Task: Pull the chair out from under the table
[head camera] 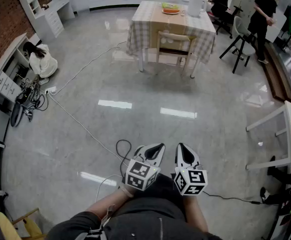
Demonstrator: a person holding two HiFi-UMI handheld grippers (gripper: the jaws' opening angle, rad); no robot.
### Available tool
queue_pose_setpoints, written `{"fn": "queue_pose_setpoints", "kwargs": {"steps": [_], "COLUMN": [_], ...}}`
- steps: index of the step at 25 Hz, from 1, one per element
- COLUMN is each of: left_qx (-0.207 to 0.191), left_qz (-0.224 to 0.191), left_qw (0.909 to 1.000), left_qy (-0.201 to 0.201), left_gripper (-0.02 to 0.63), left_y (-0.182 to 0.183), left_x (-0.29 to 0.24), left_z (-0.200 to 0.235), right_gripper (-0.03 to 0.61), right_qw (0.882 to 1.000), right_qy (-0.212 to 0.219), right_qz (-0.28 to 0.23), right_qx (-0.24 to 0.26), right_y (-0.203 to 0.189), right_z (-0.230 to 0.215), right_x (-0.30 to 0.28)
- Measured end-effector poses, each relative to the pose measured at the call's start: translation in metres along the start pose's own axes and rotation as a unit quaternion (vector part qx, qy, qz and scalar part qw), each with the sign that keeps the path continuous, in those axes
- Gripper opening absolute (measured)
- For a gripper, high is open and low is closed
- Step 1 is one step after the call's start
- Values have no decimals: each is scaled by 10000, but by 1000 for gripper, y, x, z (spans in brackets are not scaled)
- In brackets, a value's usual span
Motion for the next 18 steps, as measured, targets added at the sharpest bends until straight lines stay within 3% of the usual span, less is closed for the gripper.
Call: {"fn": "queue_pose_setpoints", "kwargs": {"steps": [18], "left_qx": [185], "left_qz": [123], "left_qw": [9997], "left_qy": [68], "left_gripper": [5], "left_y": [-18], "left_x": [23], "left_z": [-18], "right_gripper": [11], "right_qw": [9992], "right_qy": [-146], "right_qz": [84], "right_qx": [-374], "right_y": [-16], "right_z": [1], "right_x": [23]}}
Point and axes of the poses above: the fingertips, and each gripper's own axes: x backward along the fingers, z to its left, y out of its top, the point moved 8 cm from there along x, backward along the fingers, and after that the axes turned 13 degrees about -z, right-handed, at the moved point
